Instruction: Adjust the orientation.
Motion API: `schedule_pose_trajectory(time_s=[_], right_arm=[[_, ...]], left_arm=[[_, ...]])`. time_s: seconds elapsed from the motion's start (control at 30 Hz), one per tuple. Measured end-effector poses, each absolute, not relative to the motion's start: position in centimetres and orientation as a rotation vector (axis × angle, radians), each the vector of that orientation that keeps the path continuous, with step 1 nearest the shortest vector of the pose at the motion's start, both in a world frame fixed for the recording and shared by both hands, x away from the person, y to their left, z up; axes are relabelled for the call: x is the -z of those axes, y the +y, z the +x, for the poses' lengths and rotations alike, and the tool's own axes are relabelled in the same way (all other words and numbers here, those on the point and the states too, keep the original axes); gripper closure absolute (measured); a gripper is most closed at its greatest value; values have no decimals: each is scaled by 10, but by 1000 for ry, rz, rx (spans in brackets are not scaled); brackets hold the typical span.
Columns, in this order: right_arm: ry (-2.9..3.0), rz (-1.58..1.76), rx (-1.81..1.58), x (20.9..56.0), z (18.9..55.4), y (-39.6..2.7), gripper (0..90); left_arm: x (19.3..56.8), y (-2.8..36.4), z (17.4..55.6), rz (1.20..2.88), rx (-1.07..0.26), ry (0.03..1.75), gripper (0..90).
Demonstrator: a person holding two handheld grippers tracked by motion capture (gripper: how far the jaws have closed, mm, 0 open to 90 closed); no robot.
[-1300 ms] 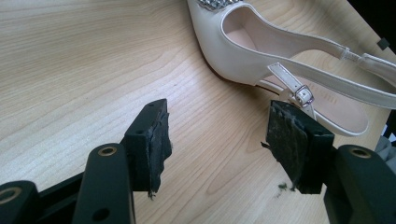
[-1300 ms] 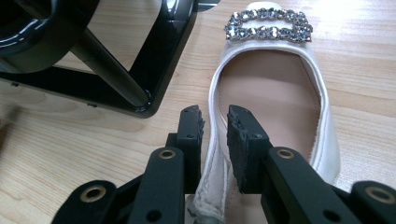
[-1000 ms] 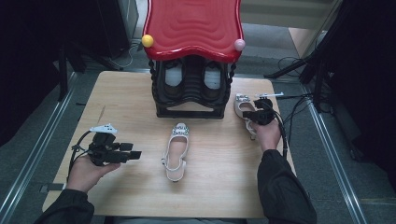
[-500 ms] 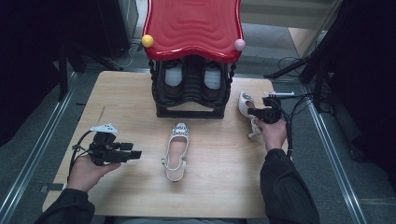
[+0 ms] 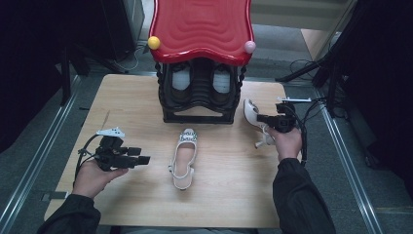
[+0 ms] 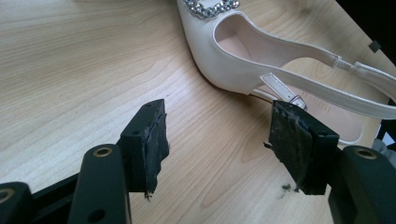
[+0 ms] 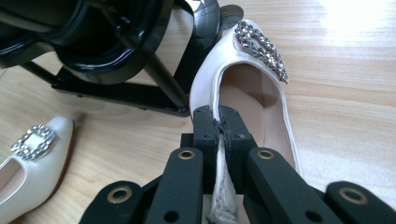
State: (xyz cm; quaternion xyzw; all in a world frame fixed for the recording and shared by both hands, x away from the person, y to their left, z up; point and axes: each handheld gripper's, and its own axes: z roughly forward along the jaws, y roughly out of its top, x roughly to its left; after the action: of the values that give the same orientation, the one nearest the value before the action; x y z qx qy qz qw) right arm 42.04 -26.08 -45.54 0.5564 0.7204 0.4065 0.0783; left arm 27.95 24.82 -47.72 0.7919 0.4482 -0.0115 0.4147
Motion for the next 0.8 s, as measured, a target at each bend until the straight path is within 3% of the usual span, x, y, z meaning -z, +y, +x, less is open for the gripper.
schedule_pose_trajectory(time_s=[0.8], right_arm=[[2217,1617,-1223,447,359,-253,881]], left_arm=[[476,229,306,2011,71,1060,360]])
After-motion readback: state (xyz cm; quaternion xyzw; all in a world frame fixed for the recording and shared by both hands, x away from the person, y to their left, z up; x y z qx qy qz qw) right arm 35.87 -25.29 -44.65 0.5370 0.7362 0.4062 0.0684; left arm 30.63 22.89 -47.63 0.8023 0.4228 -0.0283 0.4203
